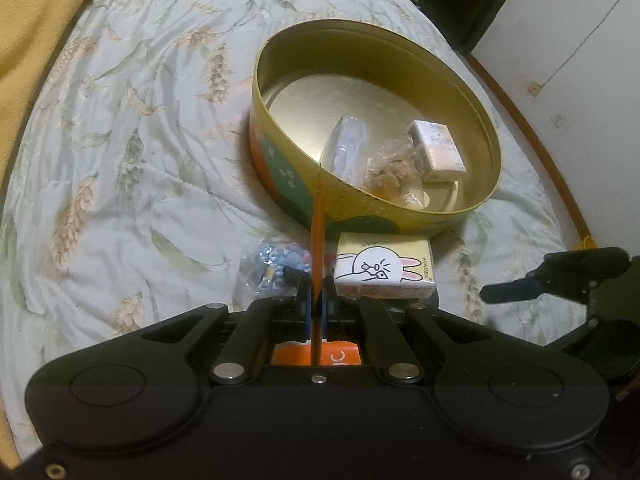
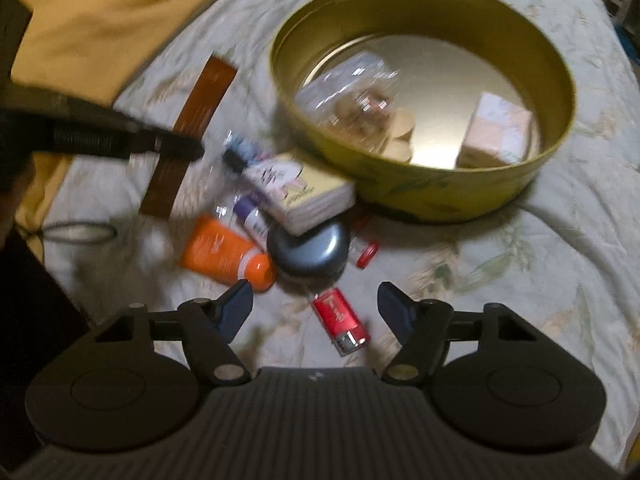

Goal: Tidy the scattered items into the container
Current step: 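Grasp the red lipstick tube with the right gripper while the left gripper holds the orange sachet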

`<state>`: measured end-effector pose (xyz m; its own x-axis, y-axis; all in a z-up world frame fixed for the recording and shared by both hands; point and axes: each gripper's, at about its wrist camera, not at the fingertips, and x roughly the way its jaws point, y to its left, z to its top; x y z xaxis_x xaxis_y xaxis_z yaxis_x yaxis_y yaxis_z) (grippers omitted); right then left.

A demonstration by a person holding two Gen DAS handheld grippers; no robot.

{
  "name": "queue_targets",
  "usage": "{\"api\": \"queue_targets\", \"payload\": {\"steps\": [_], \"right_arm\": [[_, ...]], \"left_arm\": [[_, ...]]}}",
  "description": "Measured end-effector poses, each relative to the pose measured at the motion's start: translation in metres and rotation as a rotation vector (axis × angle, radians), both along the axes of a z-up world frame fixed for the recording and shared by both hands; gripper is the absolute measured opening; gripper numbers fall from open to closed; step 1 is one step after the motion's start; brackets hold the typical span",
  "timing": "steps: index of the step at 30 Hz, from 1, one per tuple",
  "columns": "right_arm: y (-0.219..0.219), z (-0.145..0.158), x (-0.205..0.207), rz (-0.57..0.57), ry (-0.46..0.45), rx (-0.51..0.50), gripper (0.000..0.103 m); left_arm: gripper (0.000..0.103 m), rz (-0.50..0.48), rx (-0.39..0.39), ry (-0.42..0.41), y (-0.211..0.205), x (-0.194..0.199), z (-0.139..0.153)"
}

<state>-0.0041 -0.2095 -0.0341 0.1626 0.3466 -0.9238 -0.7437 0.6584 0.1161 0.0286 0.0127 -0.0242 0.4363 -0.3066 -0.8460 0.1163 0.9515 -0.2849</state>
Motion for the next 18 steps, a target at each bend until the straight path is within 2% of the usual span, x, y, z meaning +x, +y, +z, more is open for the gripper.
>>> {"api": "queue_targets", "payload": {"steps": [7, 11, 16, 18], "right_arm": [[0.01, -0.017, -0.003, 0.079, -0.008, -0.066, 0.074], [0.017, -0.032, -0.001, 0.106, 0.013, -0.112, 0.068], [0.028, -0.048, -0.004, 0.156, -0.016, -0.165, 0.064], [0.029, -0.05, -0.004, 0.154, -0.014, -0.162, 0.052]], "left_arm": [[0.004, 0.0, 0.004, 0.002, 0.0, 0.0, 0.0], [0.004, -0.004, 0.008, 0.004, 0.0, 0.001, 0.0], [0.004, -0.007, 0.011, 0.006, -0.001, 0.001, -0.001], [0.004, -0.006, 0.012, 0.006, -0.001, 0.001, -0.001]]}}
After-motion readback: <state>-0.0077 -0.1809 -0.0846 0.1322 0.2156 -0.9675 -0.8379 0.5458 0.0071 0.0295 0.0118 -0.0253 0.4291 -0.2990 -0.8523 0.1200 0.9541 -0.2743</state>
